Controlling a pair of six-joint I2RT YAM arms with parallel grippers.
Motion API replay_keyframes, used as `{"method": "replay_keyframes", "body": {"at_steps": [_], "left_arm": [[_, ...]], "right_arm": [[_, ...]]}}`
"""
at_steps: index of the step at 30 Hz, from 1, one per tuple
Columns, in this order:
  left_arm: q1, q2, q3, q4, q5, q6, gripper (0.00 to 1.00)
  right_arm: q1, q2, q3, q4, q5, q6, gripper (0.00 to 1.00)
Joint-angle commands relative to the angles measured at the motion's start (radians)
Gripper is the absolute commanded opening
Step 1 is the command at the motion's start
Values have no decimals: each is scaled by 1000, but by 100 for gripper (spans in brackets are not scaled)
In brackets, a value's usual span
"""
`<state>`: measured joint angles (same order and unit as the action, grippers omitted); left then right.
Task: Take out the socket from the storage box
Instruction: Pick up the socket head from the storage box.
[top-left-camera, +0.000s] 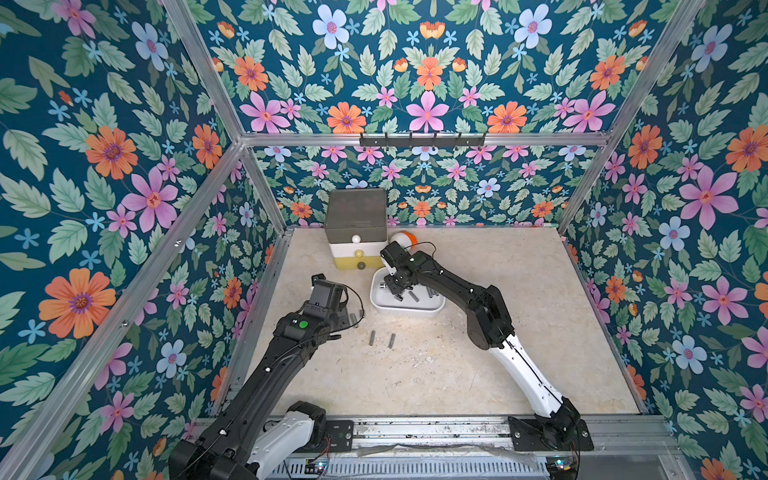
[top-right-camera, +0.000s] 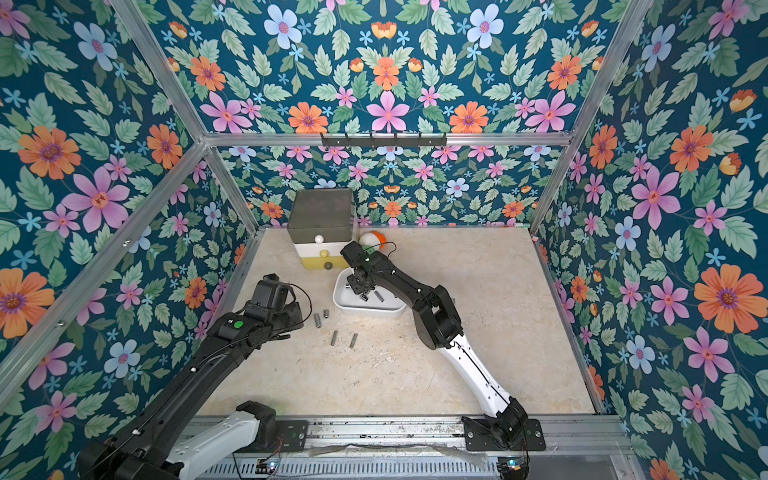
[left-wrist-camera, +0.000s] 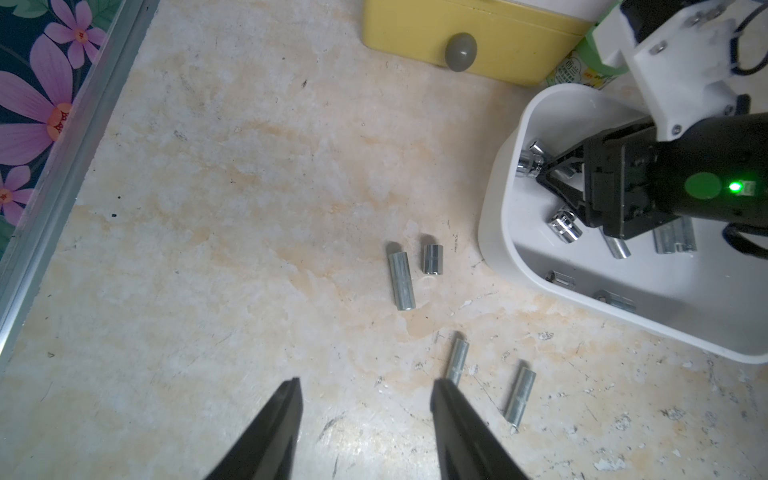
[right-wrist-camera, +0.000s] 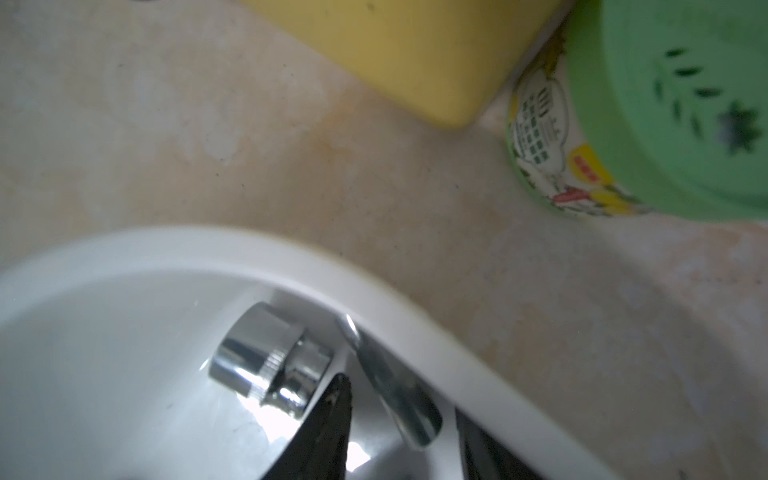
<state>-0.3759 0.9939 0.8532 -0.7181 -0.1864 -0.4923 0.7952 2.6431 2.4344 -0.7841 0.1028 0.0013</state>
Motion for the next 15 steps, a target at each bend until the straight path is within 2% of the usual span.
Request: {"method": "replay_keyframes", "body": {"at_steps": [1, 10, 15], "left_arm": [[0, 3, 1, 5, -13, 6, 57], [0, 0, 1, 6, -15, 6, 57], [0, -2, 0, 6, -15, 5, 57]], "right_arm": [[-2, 16, -5, 13, -20, -11, 45], [-10, 39, -3, 13, -50, 8, 33], [-10, 25, 0, 8, -80, 29, 23]]}}
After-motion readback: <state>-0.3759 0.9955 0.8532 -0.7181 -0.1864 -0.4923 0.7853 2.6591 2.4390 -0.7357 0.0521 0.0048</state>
